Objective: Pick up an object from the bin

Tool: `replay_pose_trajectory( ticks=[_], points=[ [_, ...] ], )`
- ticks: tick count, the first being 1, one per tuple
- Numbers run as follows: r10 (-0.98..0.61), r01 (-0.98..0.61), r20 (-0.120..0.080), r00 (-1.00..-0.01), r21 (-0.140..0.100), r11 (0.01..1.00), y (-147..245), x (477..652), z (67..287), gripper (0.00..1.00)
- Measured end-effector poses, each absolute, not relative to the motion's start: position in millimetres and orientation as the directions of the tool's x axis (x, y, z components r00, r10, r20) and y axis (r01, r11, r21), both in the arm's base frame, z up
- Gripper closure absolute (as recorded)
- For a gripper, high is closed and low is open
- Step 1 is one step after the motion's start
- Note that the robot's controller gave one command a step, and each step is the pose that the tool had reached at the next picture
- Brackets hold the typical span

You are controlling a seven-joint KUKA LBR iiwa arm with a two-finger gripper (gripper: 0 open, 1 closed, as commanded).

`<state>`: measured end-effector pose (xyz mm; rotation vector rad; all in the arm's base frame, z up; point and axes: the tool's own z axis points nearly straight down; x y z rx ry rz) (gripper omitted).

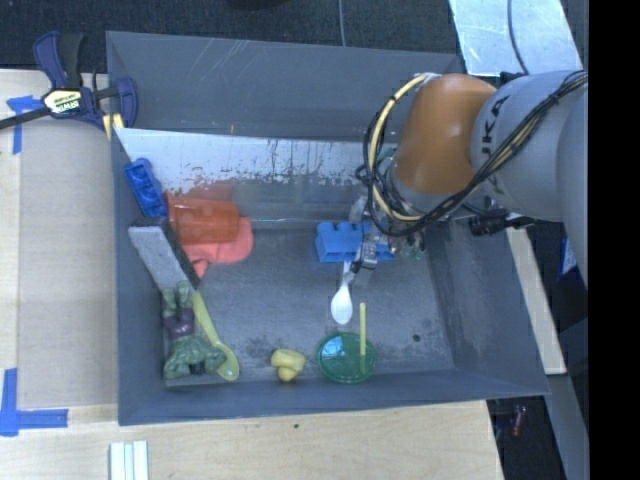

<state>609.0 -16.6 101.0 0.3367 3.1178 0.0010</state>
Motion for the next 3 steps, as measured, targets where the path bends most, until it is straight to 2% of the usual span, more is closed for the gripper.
replay_pose_trajectory(
  ticks=[1, 2, 3],
  points=[
    [0.289, 0.289, -0.003, -0.957, 0.001, 0.957, -26.6, 621.4, 69.7, 0.00],
    [0.300, 0.300, -0.012, -0.954, 0.005, 0.954, -26.6, 609.7, 72.1, 1.00],
    [0.300, 0.300, -0.012, -0.954, 0.005, 0.954, -26.6, 609.7, 72.1, 1.00]
  ],
)
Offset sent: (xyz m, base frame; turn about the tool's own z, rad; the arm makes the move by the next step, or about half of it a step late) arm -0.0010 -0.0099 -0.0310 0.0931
